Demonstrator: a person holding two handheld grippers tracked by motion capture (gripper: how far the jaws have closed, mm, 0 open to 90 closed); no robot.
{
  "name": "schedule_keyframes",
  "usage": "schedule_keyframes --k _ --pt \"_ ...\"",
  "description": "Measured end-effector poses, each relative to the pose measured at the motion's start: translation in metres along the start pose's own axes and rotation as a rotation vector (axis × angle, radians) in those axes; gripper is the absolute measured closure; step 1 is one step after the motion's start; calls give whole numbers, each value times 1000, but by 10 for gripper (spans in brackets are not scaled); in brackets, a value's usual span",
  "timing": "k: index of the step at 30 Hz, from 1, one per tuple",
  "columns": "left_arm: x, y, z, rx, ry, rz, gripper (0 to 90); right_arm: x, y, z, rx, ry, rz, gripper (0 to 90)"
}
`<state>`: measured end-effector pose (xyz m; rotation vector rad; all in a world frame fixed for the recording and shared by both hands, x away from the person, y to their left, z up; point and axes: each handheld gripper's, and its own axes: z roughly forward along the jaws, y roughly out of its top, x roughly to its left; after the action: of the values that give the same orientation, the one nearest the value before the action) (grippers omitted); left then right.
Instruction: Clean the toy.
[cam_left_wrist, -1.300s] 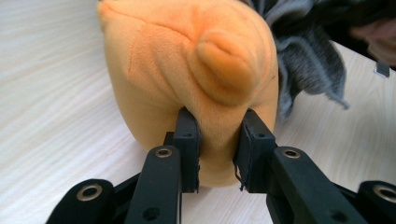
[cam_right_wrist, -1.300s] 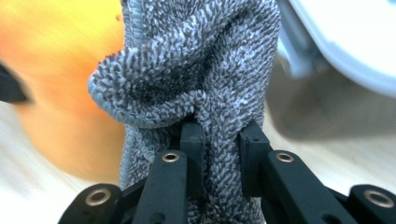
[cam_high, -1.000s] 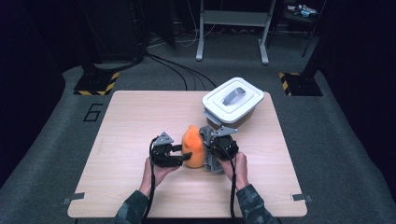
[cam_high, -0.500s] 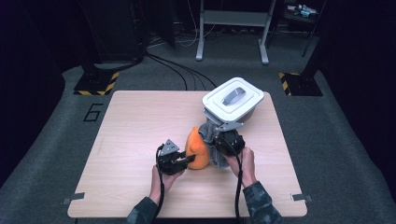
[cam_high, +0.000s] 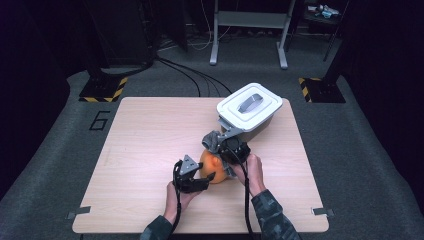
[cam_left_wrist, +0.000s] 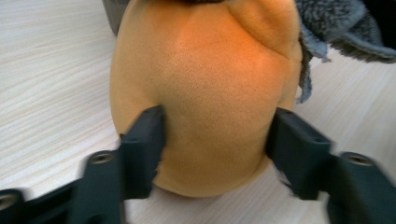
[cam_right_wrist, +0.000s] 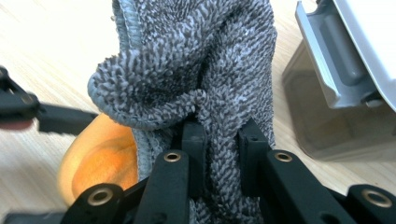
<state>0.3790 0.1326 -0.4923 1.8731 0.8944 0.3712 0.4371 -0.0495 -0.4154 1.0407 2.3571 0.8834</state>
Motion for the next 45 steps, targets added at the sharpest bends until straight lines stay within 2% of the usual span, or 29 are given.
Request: schedule_keyframes --k 2,3,4,6,9,10,11,12,14,16,17,18,19,20,22,23,24,26,30,31,32,34,36,37,39,40,41,42,45 --pt "5 -3 4 -7 -43 -38 555 0 -4 0 -10 -15 -11 775" --pt "4 -2 5 -8 -57 -50 604 0 -5 0 -5 -19 0 775" --pt "5 0 3 -1 -61 -29 638 -3 -6 0 -8 -15 12 774" --pt "4 0 1 -11 -65 -24 680 -7 -8 -2 -7 -13 23 774" --pt "3 0 1 -12 -74 0 696 -13 -11 -3 -11 -15 41 774" --pt "3 1 1 -4 -78 14 698 -14 -11 -3 -7 -32 47 773" --pt "2 2 1 -1 -81 10 697 -17 -12 -2 1 -41 38 774" --pt "2 1 1 -3 -90 4 698 -19 -13 -2 -4 -32 64 773" --pt "2 2 2 2 -96 15 700 -21 -13 -2 7 -50 55 772" --pt "2 2 2 4 -98 27 704 -22 -9 -11 0 -42 58 772" --pt "2 1 2 6 -103 18 704 -21 -7 -18 -9 -38 58 772" --pt "2 0 2 9 -105 33 704 -18 -3 -26 -46 -4 51 771" --pt "1 0 3 4 -104 29 704 -15 -1 -30 -57 16 48 771" --pt "0 -1 3 4 -110 17 704 -11 3 -33 -70 34 15 771" --pt "0 0 3 5 -102 28 704 1 7 -32 -51 73 -11 771" --pt "1 -1 3 10 -98 39 704 6 7 -24 -30 61 -44 772" --pt "0 -3 2 -4 -87 31 704 6 6 -20 -16 48 -65 772" --pt "0 -4 1 -10 -90 28 705 1 5 -12 1 41 -39 772" --pt "0 -2 1 -11 -89 37 701 -9 3 -5 17 3 -25 773" --pt "1 -2 0 -9 -83 53 688 -11 2 -4 23 -7 -20 773" --pt "1 -1 -1 -7 -80 45 639 -12 1 -3 21 4 9 773" --pt "-2 -1 -2 -11 -41 36 517 -11 -1 -1 18 -5 6 775" --pt "-9 -2 -2 3 8 51 431 -10 -3 2 18 -10 21 775" --pt "-8 -2 -1 13 0 58 444 -11 -4 4 16 -21 12 776" --pt "-2 -2 4 9 -26 24 559 -12 -5 4 8 -5 28 776" --pt "-2 -1 5 10 -33 22 614 -12 -5 3 8 -7 29 775" --pt "-2 -1 6 5 -31 29 647 -14 -5 2 1 -6 13 775" --pt "-3 0 7 4 -34 34 667 -14 -4 -1 3 -5 20 774" --pt "-3 1 7 -1 -39 41 712 -15 1 -21 -27 -6 0 773"
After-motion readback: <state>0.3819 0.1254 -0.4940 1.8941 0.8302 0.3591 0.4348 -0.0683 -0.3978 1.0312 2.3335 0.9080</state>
